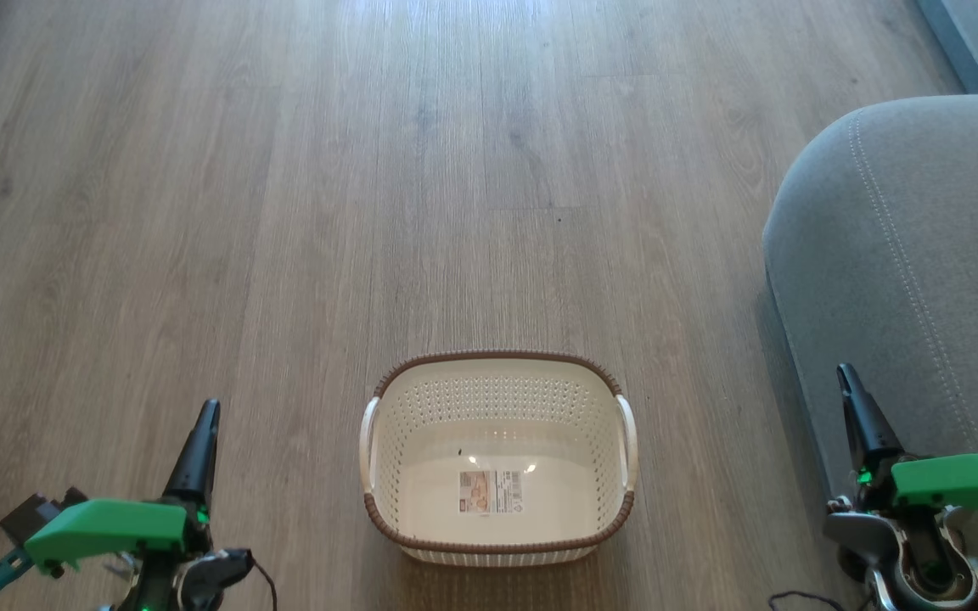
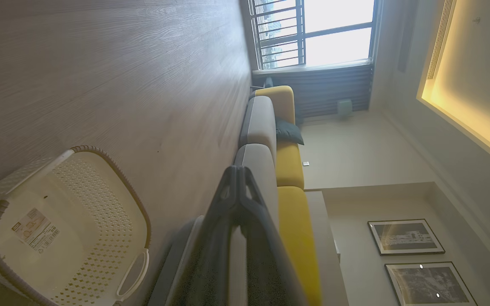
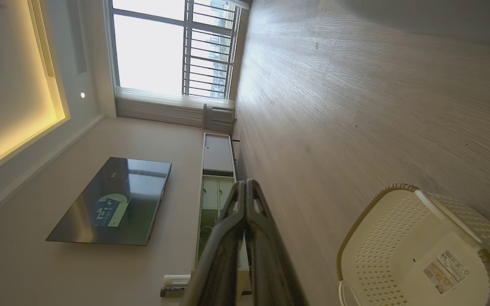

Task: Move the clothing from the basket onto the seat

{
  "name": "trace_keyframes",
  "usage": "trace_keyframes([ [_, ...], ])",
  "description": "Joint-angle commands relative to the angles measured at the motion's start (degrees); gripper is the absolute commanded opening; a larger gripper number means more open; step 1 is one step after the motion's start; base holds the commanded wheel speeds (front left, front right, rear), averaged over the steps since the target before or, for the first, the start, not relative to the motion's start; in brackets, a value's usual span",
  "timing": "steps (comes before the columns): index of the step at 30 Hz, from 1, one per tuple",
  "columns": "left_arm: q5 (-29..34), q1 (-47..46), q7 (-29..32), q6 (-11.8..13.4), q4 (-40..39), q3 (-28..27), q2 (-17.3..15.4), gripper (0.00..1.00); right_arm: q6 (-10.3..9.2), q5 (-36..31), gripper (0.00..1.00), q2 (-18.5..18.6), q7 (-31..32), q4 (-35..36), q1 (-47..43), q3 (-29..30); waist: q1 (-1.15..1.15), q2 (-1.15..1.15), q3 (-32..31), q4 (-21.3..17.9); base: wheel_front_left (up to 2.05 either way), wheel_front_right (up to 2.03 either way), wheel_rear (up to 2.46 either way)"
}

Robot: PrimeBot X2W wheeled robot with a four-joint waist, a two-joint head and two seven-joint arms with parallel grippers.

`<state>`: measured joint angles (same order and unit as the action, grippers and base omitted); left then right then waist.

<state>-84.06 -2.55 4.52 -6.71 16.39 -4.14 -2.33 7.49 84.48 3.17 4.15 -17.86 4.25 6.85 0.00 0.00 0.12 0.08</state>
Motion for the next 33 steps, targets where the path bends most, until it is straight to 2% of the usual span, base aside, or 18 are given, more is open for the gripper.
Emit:
trace_keyframes([
  [1, -1.84, -2.99, 0.45, -0.49, -2.04, -2.08, -0.52, 0.00, 0.00, 1.80, 0.00, -0.04, 0.81, 2.62, 1.99, -0.85, 0.00, 0.00, 0.01, -0.01, 0.00, 0.00, 0.00],
  [10, -7.90, -3.63, 1.93, -0.77, -2.31, -2.39, -0.54, 0.00, 0.00, 7.49, 0.00, -0.28, 2.31, 3.80, 1.94, -0.33, 0.00, 0.00, 0.05, -0.07, 0.00, 0.00, 0.00],
  [33, -8.10, -3.64, 1.97, -0.78, -2.32, -2.39, -0.54, 0.00, 0.00, 7.68, 0.00, -0.29, 2.35, 3.83, 1.94, -0.32, 0.00, 0.00, 0.06, -0.08, 0.00, 0.00, 0.00],
])
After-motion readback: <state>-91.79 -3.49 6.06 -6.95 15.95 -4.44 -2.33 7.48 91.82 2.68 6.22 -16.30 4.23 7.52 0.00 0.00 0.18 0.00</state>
